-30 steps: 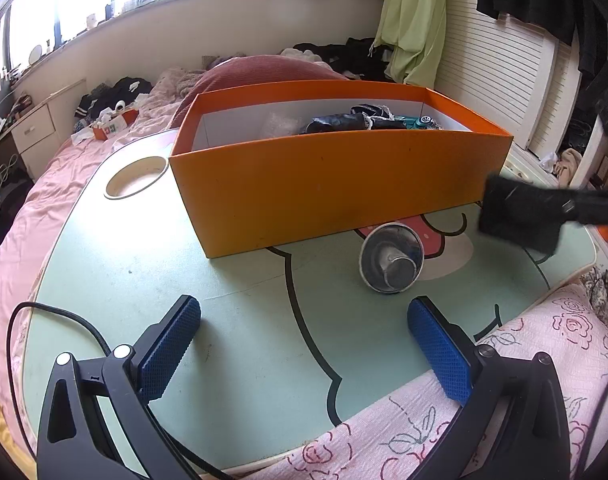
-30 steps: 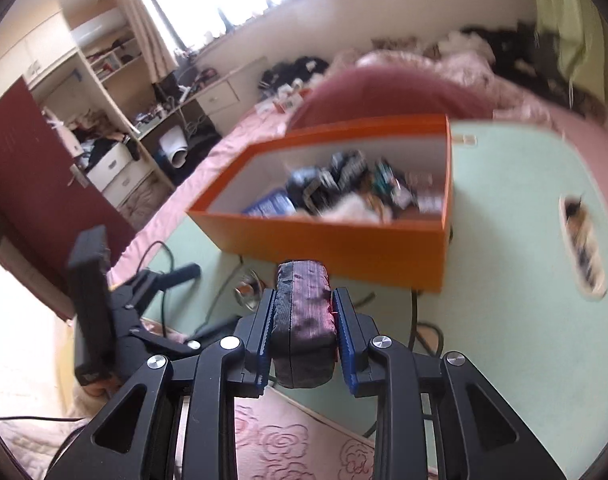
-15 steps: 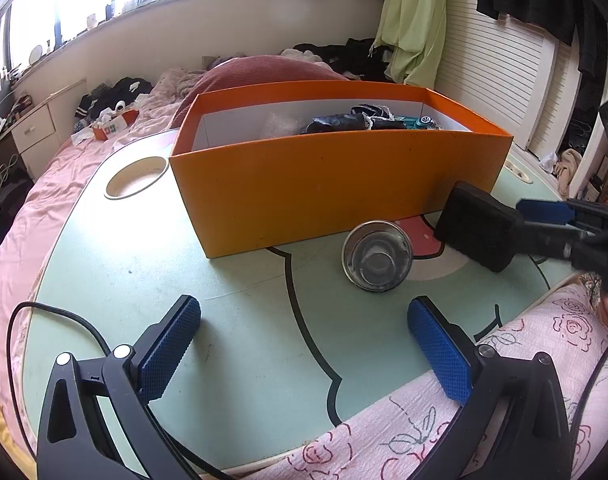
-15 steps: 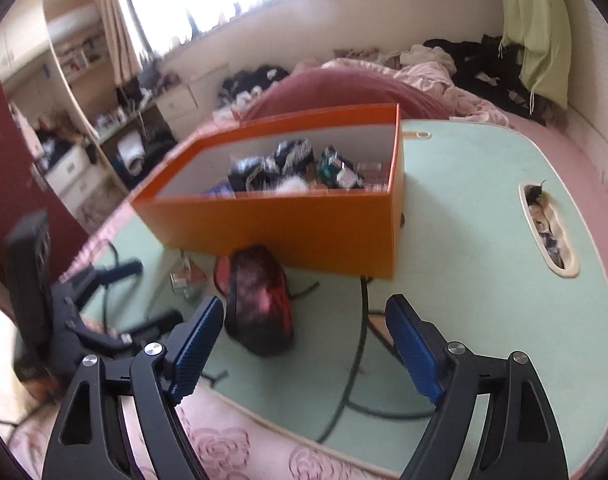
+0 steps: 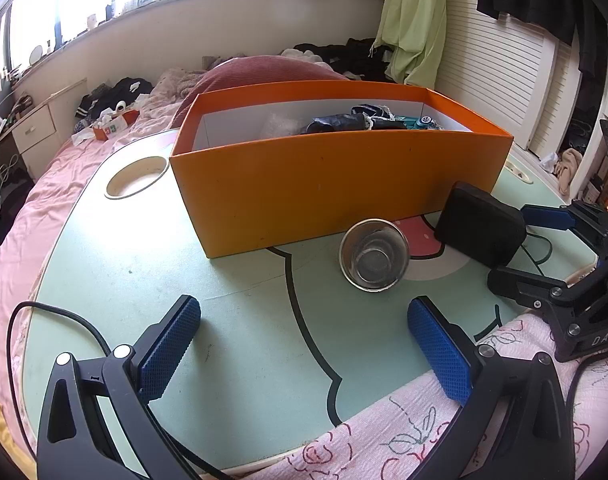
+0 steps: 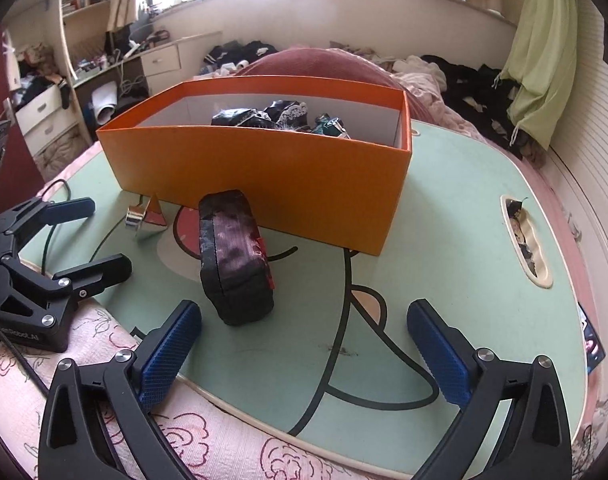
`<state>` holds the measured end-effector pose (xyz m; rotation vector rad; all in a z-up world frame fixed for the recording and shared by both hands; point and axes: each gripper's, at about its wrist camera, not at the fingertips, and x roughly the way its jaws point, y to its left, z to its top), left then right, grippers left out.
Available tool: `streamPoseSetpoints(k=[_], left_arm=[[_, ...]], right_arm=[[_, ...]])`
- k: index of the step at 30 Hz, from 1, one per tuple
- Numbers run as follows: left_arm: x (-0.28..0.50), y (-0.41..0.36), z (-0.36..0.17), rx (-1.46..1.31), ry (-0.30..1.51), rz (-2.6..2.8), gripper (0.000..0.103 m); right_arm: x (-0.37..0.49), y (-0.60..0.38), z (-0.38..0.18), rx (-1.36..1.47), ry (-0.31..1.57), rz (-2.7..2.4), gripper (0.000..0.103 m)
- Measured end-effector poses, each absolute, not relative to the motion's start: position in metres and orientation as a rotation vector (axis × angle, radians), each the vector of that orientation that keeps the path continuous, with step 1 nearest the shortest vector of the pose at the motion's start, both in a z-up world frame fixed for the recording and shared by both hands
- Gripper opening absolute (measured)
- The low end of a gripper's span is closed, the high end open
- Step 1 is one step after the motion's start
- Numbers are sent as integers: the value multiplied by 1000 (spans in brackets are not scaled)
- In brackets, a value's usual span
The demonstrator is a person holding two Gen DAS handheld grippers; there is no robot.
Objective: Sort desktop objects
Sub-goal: 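Lift the pouch out with the right gripper and set it on the table, then reach the left gripper into the box and grasp the black lace bag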
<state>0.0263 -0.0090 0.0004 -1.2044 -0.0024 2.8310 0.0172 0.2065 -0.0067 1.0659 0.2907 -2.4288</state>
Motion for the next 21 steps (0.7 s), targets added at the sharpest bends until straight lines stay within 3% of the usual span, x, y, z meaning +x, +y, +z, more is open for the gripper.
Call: streamPoseSetpoints(k=[15, 21], left_arm=[[27, -13, 7, -1204, -4, 2844, 103], [35, -15, 33, -1089, 27, 2902, 102]], right_arm=[[13, 199, -5, 1056, 291, -2424, 103], [13, 199, -5, 1055, 291, -2425, 103]])
